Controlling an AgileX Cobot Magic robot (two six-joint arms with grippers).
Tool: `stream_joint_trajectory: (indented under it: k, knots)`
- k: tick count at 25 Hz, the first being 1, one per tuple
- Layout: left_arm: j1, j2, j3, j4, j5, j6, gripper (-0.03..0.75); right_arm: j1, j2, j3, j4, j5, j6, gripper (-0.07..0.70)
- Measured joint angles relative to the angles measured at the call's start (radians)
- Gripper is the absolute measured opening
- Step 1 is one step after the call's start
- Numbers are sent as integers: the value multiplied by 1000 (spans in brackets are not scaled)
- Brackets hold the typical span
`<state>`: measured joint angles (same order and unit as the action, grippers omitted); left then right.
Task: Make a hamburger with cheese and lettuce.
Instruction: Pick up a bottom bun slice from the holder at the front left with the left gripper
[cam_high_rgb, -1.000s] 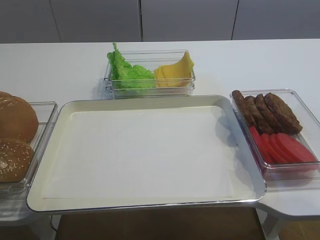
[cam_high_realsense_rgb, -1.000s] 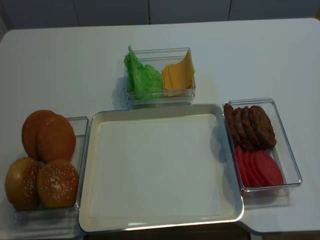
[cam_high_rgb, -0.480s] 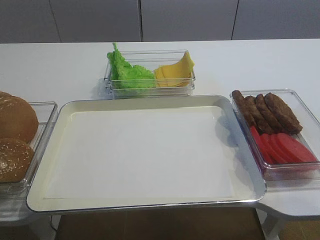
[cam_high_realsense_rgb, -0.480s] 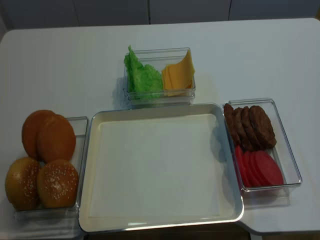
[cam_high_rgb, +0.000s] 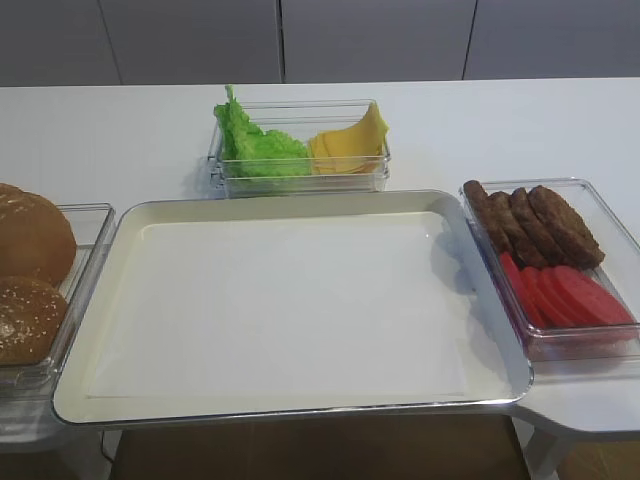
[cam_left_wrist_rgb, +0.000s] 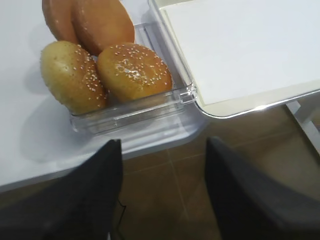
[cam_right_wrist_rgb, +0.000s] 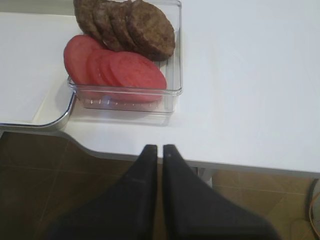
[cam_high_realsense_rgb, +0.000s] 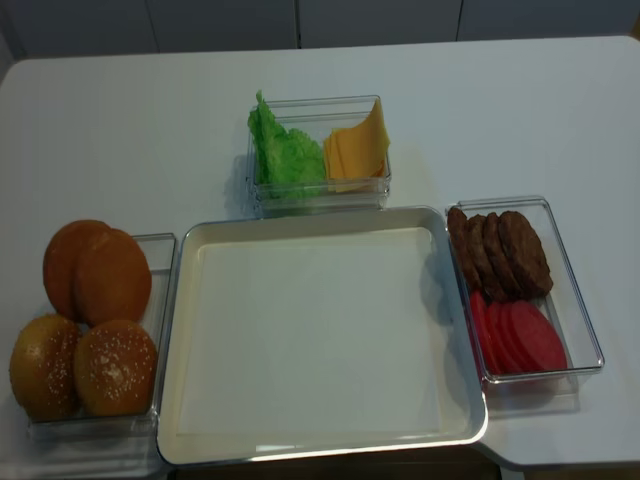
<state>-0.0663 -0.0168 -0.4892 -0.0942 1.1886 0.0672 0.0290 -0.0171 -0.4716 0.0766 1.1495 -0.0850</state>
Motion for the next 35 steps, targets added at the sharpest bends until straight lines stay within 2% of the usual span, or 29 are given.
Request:
stream_joint_trajectory:
  k: [9,14,23,30,35]
  knots:
    - [0,0,-4,-8,5,-4,396,0,0,0,17,0,0,41]
    - [0,88,-11,-29,27,-6,396,0,0,0,48,0,0,41]
    - [0,269,-147,7,76,5,396,0,0,0,58,0,0,41]
    - [-2,431,-248,100,76,-13,396,0,0,0,62,0,13,42]
    - [-2,569,-295,104,76,-22,396,0,44,0,64,8,50,52]
